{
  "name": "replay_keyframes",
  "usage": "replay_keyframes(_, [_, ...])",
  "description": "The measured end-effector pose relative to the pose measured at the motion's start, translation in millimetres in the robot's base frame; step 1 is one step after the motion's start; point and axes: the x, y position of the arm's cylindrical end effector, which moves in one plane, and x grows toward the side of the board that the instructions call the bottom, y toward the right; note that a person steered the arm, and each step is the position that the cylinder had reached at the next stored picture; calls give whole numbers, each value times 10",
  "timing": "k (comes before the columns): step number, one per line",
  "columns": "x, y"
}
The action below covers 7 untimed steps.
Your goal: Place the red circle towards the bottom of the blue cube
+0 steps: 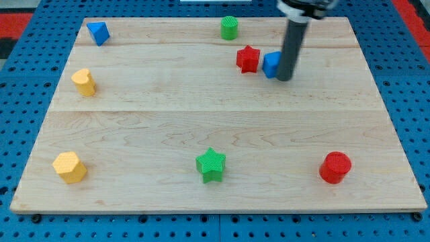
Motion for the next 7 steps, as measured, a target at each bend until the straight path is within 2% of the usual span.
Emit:
replay_keyframes(1, [-119,319])
replay_keyframes(4, [1562,1462])
replay_keyframes(5, [2104,1328])
replay_keyframes(6, [2323,495])
replay_keyframes(7, [1915,57])
